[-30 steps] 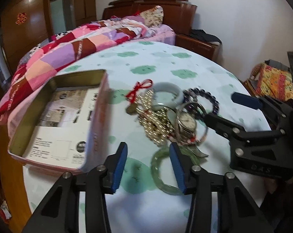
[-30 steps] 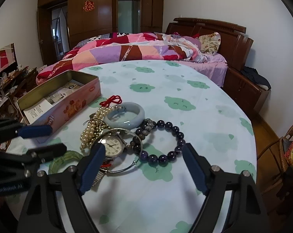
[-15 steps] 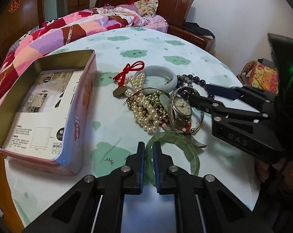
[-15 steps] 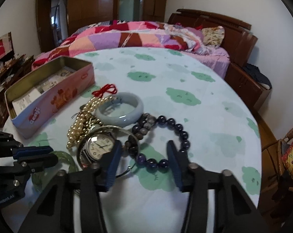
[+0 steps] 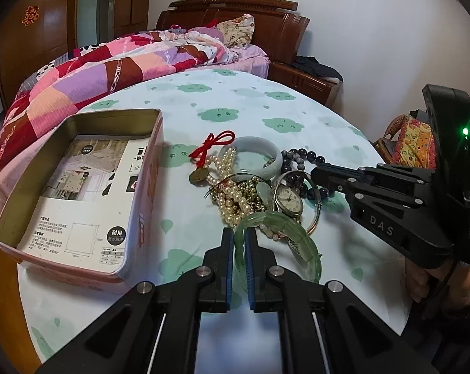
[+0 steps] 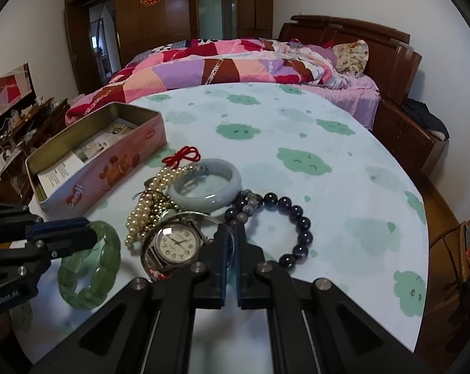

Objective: Organize jewelry
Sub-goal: 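Close the left gripper on the green bangle while the right grasps the silver bangle, then carry the green bangle in the left gripper over the tin while the right carries the silver bangle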

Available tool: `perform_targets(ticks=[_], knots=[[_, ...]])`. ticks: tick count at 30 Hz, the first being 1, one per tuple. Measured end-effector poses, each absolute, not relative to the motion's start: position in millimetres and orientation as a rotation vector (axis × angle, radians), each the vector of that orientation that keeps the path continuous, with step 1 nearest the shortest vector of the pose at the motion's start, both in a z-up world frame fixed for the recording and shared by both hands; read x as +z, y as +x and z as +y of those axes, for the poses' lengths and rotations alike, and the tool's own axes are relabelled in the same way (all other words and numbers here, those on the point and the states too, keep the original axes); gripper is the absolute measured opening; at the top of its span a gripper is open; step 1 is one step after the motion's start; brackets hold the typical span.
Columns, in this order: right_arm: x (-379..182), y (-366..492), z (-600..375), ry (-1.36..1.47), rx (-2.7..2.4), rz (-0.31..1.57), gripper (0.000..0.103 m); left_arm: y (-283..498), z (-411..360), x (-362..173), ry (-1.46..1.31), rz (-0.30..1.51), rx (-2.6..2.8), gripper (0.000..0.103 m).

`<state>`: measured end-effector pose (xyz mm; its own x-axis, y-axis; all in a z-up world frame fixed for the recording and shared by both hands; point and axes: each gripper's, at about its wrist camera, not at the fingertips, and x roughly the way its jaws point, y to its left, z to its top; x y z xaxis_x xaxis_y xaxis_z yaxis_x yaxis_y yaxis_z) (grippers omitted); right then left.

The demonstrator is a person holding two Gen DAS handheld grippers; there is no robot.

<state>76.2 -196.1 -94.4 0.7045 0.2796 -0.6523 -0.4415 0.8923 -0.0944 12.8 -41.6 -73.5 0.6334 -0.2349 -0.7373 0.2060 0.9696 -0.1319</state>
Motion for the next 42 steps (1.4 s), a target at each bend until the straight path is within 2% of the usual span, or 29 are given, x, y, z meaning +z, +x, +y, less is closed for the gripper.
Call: perform_targets(ticks=[1,2,4,5,8,10,12,13,15,31,42], knots=[[-94.9,77.8,-196.4,-0.249,0.405,0.685,0.017,13.3,-41.0,-73.8,-0.037,0.849,-0.250,0.006],[-95.0,78.9,-196.5,-0.247,0.409,0.700,0.032,13.9,-40.3,-74.2,-0.040,0.849,-0.247,0.006],[-95.1,78.3,-195.9,-0.256,0.403,0.692,0.047,13.9,-38.0,-74.3,-0.046,0.851,-0.241,0.006],[-95.5,77.7,-195.5,-0.256,0.401,0.691,0.047,14.0,-36.8,-75.0,-0.050,0.853,-0.237,0.006],[-99.5,81.0,-191.3,-0.272,0.411,0.714,0.047,14.4,-33.9,-75.9,-0.056,0.853,-0.228,0.006],[-102.7,83.9,-188.0,-0.289,0.414,0.727,0.042,14.8,-32.9,-75.0,-0.057,0.848,-0.225,0.006],[-104.3,87.5,-186.9,-0.296,0.421,0.737,0.033,14.7,-31.8,-74.1,-0.059,0.844,-0.223,0.006],[-105.0,88.7,-187.6,-0.291,0.431,0.749,0.014,14.7,-31.2,-73.6,-0.061,0.841,-0.222,0.006],[-104.0,88.0,-189.3,-0.277,0.454,0.755,0.009,14.6,-30.8,-72.8,-0.059,0.838,-0.220,0.006],[-57.9,64.9,-195.2,-0.172,0.508,0.613,0.007,9.8,-14.9,-41.6,-0.061,0.741,-0.179,0.006],[-41.6,81.5,-171.9,-0.089,0.609,0.649,0.007,26.9,20.6,-26.2,-0.055,0.714,-0.072,0.006]])
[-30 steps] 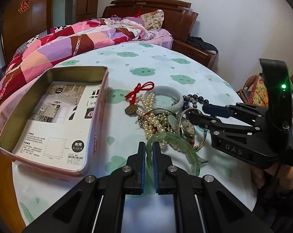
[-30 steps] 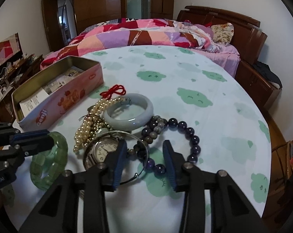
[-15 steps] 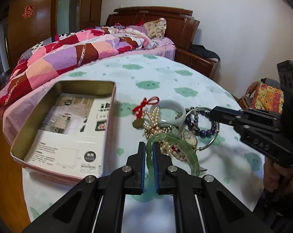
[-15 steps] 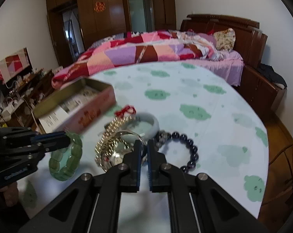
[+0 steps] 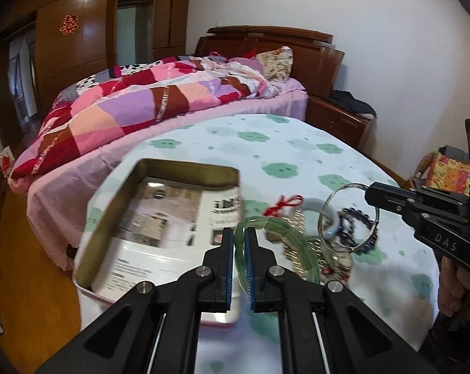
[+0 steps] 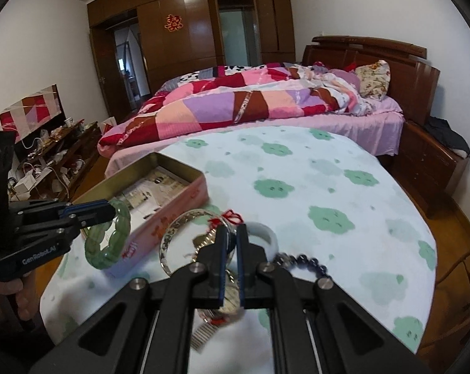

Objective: Organize jewelry
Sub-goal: 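Carry the green bangle in the left gripper over the tin while the right carries the silver bangle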

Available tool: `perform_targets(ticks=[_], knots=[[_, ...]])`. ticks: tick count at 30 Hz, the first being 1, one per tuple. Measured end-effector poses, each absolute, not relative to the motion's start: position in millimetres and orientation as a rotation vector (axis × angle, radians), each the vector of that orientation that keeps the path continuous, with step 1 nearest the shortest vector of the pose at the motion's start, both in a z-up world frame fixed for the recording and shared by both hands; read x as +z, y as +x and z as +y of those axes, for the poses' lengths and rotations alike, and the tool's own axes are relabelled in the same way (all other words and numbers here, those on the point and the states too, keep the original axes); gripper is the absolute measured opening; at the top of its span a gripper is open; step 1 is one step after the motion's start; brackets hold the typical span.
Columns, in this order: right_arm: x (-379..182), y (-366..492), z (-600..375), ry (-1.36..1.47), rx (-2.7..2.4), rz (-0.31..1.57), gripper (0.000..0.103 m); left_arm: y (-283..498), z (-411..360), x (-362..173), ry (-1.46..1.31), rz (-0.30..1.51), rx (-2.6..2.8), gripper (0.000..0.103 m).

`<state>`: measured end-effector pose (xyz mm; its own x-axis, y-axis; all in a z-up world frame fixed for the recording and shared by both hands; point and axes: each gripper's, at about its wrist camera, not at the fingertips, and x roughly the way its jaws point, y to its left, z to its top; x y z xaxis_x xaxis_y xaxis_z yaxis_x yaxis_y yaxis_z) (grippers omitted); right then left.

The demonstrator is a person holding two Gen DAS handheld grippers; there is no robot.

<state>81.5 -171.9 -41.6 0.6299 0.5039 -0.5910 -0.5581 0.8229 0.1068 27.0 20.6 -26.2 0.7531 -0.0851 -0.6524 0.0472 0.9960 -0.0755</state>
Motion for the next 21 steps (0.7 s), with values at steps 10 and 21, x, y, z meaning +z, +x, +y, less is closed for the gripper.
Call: perform_targets(ticks=[10,21], knots=[[-19.9,106.4,-128.6,-0.097,0.690,0.668,0.007,56.5,55.6,-25.1,-0.027,0.721,0.015,0.006],[-30.0,131.3,-75.5,-0.177,0.693,0.692,0.007,89.2,81.8,-33.9,-0.035,0.755,0.058,0.006]])
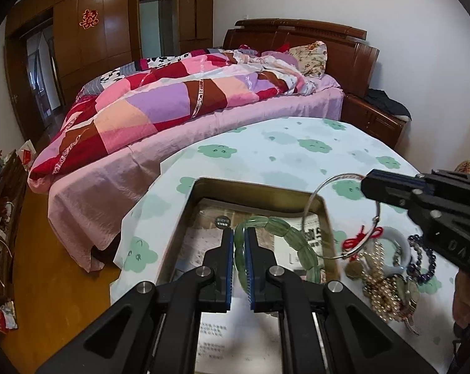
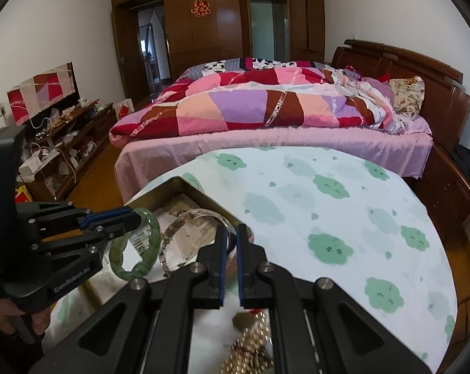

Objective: Organize jewelry
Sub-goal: 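Carry the green bangle in the left gripper over the tin while the right carries the silver bangle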

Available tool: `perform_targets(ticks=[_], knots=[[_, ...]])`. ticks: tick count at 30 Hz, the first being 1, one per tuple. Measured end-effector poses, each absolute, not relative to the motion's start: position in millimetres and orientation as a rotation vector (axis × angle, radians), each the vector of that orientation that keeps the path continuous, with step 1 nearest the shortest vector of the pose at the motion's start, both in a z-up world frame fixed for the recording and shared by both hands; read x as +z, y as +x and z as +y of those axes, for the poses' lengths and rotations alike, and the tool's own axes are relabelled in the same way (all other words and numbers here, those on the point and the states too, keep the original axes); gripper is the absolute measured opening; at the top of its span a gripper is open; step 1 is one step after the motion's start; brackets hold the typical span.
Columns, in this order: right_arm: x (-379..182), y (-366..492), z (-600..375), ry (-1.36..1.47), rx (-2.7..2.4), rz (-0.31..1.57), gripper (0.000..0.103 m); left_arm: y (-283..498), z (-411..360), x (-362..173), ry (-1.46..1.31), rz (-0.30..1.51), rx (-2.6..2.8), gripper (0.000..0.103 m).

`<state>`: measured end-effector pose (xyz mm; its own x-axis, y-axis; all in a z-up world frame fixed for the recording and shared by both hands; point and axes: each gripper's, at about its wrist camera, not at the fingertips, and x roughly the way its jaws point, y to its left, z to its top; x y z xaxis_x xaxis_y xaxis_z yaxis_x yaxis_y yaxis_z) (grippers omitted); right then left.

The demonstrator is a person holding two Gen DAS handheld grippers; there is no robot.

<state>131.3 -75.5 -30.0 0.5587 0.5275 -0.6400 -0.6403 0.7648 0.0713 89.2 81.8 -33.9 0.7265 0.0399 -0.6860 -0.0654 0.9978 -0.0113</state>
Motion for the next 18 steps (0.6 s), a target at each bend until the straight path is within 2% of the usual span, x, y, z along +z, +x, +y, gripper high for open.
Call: perform_targets(ticks=[18], knots=[[-58.6,146.0,-42.4,-0.223,0.666,0.746,0.007,110.3,94.0,-44.0,0.004,0.810,0.088,0.006]])
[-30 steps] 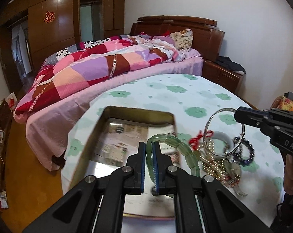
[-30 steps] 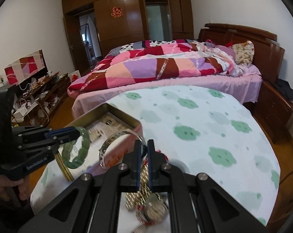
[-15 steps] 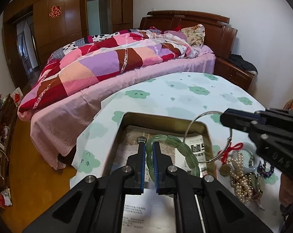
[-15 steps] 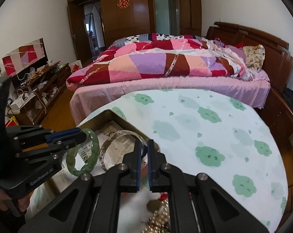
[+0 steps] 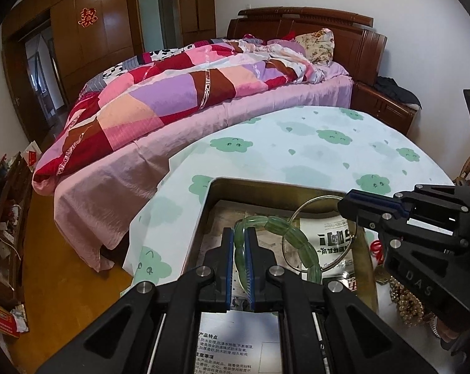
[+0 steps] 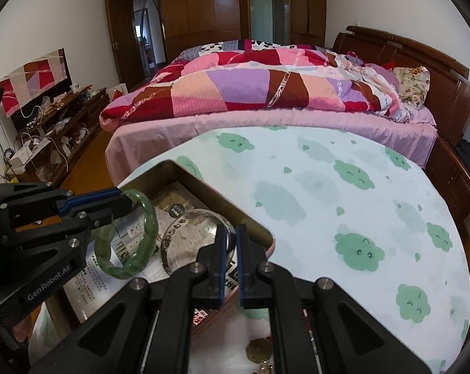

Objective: Organize jewelry
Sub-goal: 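Carry the green bangle in the left gripper over the tin while the right carries the silver bangle, then open the left gripper to drop the green bangle in the tin while the right releases the silver bangle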

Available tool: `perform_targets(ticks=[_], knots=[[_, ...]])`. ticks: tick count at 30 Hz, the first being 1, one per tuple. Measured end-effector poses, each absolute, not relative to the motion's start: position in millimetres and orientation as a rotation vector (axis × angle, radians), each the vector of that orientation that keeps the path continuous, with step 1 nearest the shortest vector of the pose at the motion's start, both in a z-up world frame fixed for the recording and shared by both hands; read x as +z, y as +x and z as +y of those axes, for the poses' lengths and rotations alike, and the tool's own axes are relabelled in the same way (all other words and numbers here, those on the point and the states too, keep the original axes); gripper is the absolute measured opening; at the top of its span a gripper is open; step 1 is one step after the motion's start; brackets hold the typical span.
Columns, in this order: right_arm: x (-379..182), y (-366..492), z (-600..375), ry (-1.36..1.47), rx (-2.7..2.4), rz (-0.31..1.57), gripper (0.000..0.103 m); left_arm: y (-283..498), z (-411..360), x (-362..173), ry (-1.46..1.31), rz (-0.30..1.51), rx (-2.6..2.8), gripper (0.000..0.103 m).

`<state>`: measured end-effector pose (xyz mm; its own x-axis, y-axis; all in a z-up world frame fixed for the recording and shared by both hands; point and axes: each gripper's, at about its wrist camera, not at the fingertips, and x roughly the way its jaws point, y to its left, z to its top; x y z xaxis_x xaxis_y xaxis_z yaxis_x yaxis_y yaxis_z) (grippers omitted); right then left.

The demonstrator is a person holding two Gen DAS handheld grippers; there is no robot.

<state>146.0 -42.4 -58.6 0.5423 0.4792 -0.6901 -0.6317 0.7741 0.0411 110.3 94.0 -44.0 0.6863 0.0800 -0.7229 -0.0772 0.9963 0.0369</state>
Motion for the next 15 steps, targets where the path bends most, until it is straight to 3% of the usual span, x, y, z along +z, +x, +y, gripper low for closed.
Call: perform_targets(ticks=[15], knots=[[-65.9,147.5,-41.1,-0.230,0.661,0.750,0.008,116.2,96.3,-54.4,0.020,0.846,0.097,0.007]])
